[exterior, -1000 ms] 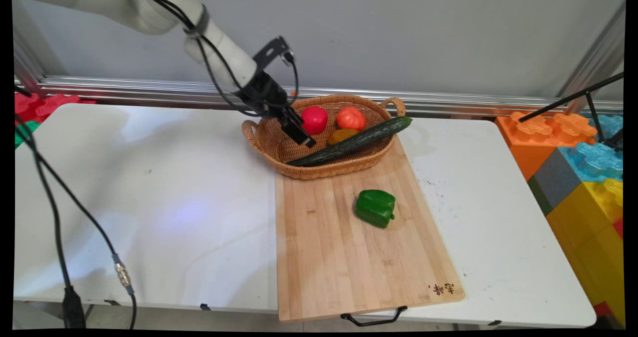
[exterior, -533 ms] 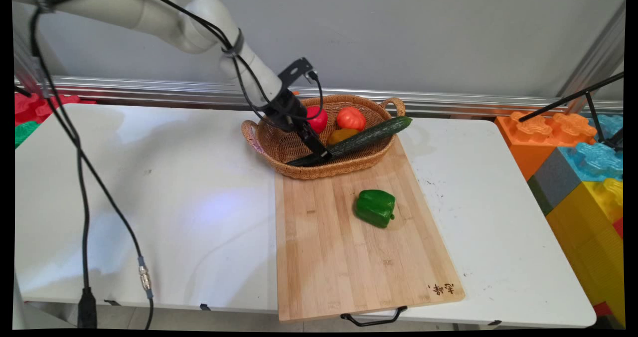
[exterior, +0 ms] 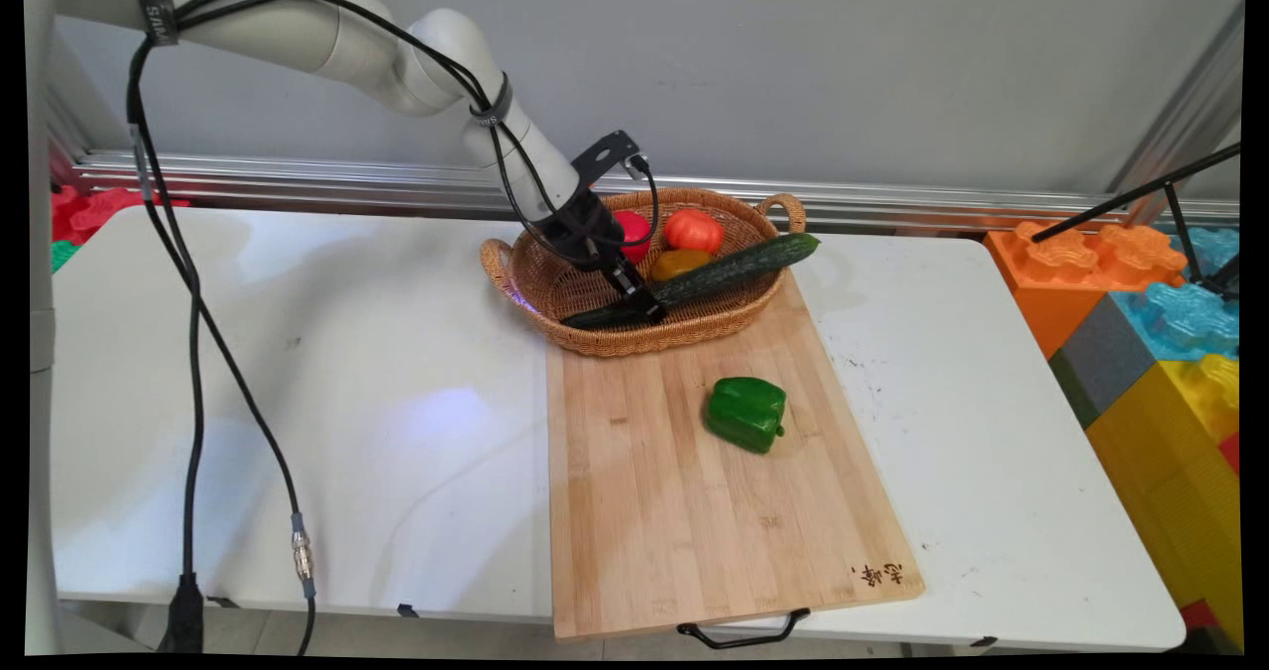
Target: Place the picked object on the cutting board
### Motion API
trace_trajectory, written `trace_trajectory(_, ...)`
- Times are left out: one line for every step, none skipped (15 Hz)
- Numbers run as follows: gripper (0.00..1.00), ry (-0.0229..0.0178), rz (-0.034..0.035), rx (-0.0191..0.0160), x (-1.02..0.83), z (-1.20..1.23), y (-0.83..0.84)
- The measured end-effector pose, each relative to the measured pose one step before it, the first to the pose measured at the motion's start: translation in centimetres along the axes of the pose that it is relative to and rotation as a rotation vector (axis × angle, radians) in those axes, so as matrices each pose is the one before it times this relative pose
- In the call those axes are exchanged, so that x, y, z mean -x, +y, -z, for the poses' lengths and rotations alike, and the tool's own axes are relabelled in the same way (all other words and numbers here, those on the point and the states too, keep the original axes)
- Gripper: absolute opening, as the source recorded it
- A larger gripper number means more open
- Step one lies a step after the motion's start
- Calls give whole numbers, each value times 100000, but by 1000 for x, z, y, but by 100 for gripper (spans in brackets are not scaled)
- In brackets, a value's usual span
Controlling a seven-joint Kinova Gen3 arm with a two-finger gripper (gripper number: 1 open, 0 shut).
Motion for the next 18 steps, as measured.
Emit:
trace_trajectory(0,-218,316,81,63,84,-25)
trace_trajectory(0,-446,417,252,101,221,12)
trace_trajectory(0,-272,315,397,45,407,126)
trace_trajectory(0,317,291,344,-13,598,169)
trace_trajectory(0,691,353,431,-22,616,197)
trace_trajectory(0,645,168,243,-52,478,147)
trace_trajectory(0,1325,41,482,-152,840,299)
trace_trajectory(0,982,-3,293,-106,599,206)
trace_trajectory(0,1989,-31,568,-341,911,362)
trace_trajectory(0,2121,-274,657,-468,817,443)
trace_trajectory(0,2775,-586,834,-642,951,678)
trace_trajectory(0,1930,-638,702,-512,529,607)
trace_trajectory(0,1229,-488,499,-338,312,445)
trace_trajectory(0,1809,-903,835,-583,353,773)
trace_trajectory(0,1931,-1314,1226,-759,261,1037)
trace_trajectory(0,1596,-1381,1178,-715,196,1117)
trace_trajectory(0,808,-1229,814,-533,125,986)
trace_trajectory(0,363,-1096,858,-444,76,1002)
